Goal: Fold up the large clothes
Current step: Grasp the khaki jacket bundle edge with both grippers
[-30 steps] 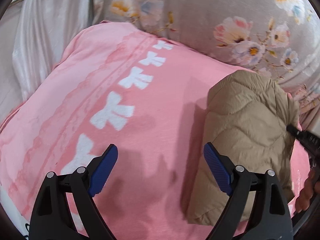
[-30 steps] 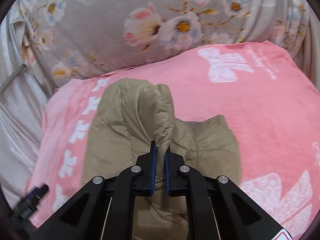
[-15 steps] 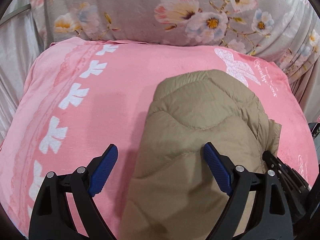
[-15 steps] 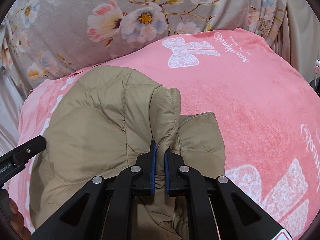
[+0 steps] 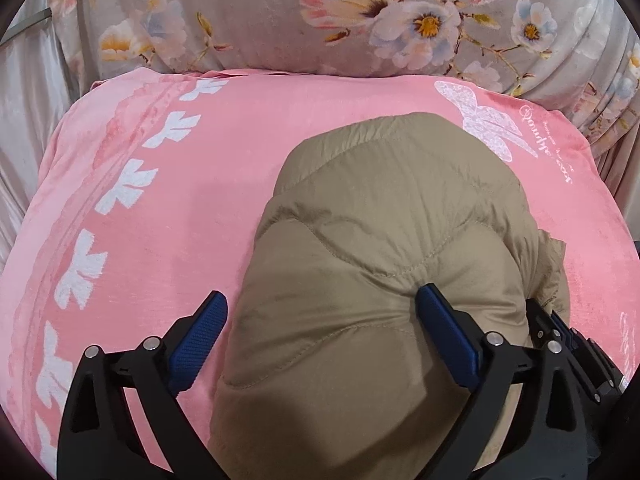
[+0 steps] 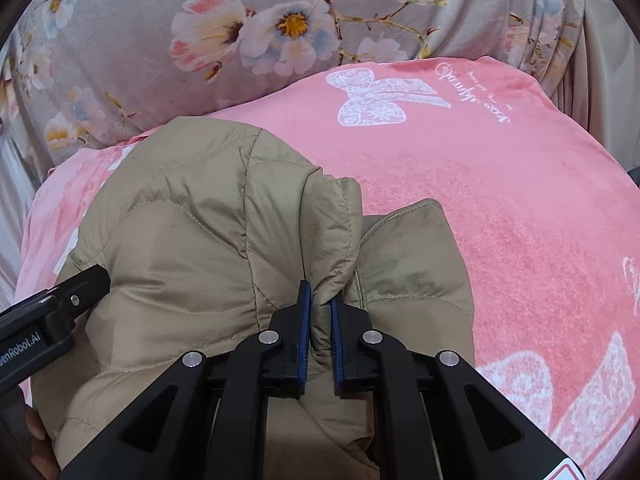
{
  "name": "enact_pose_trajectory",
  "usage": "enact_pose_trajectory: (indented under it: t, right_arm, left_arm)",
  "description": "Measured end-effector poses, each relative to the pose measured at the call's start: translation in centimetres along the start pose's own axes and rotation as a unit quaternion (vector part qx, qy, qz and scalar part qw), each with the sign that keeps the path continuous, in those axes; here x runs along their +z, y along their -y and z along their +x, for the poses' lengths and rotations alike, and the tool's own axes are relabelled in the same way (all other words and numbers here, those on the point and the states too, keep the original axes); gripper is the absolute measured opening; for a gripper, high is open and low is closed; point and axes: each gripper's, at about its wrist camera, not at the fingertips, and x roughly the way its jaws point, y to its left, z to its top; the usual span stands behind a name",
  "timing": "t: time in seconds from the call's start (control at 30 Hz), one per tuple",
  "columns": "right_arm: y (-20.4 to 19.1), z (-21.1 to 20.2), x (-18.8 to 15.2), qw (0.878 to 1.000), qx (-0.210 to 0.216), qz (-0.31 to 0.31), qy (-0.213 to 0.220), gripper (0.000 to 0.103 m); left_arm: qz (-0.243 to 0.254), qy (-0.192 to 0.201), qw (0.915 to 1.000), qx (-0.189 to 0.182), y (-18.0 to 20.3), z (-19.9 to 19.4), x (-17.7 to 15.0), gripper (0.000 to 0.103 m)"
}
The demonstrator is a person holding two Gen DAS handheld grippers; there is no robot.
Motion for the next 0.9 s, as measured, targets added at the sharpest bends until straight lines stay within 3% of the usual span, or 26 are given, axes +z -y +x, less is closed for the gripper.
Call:
enact_pose_trajectory:
  t: [0.2, 0.9]
  right_arm:
    - [-0.1, 1.1, -0.5, 1.000, -0.003, -0.008, 0.008, 0.010]
    - [0.3, 2.1, -1.0, 1.000, 0.007, -0.002, 0.018, 0.011]
  left_arm:
    - [-0.006, 0.001, 0.9999, -0.010, 0.1, 1.7, -0.4, 0.098]
    - [0.019, 0.050, 0.9983, 0.024, 1.5, 3.0, -2.1, 0.098]
